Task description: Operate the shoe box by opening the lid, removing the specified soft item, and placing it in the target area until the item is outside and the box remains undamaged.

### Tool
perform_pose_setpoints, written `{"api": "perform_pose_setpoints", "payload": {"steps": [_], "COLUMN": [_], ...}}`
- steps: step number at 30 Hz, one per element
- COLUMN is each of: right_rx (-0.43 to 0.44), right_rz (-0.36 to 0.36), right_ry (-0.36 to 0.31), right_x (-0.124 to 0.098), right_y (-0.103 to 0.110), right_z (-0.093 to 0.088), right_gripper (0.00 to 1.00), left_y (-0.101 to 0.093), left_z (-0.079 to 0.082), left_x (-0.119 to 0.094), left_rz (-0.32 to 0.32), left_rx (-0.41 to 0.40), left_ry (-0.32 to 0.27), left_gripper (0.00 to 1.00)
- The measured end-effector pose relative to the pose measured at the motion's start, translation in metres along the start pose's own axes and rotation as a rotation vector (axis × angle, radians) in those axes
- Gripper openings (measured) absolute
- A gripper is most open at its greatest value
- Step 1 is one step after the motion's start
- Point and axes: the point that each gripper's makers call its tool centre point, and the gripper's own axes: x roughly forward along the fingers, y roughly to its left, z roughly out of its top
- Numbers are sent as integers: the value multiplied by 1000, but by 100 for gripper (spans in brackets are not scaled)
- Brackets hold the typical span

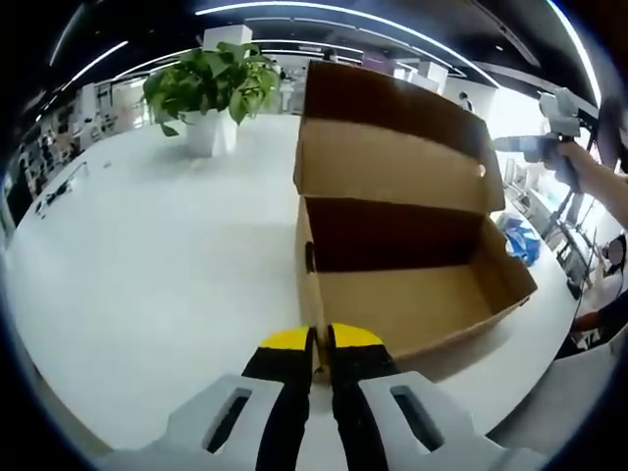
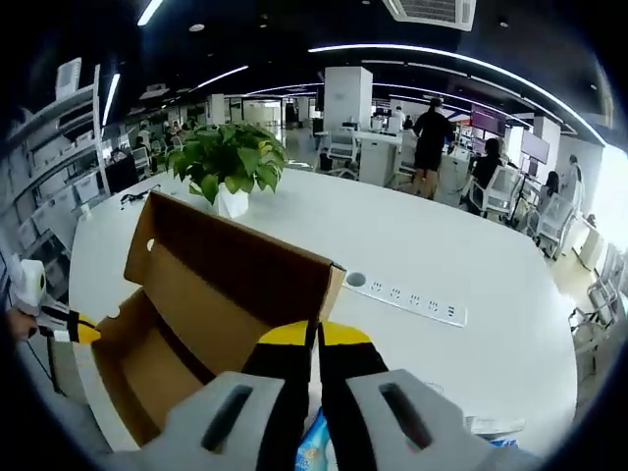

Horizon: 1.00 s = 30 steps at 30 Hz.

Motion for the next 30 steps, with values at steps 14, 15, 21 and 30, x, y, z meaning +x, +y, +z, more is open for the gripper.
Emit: {"api": "perform_pose_setpoints", "payload": {"steps": [14,15,21,30], "right_rx": [-61,-57,-34,-6], "right_rz": [-31,-31,-32,-38], "right_ry": [-90,-94,-112,-132], "right_x": [-26,-27,-38,-49], "right_y": [11,12,19,27], "right_z": [-3,-4,-9,-17], "right_gripper": [0,0,0,0], "left_y": [0,0,0,0], "left_z": [0,0,0,0], "left_x": [-1,-1,-1,-1], "left_rz": [-4,-4,-6,-10], "left_rx": [-13,-12,-7,-3], "left_ry": [-16,-16,-15,-14], "left_gripper": [3,3,3,3]}}
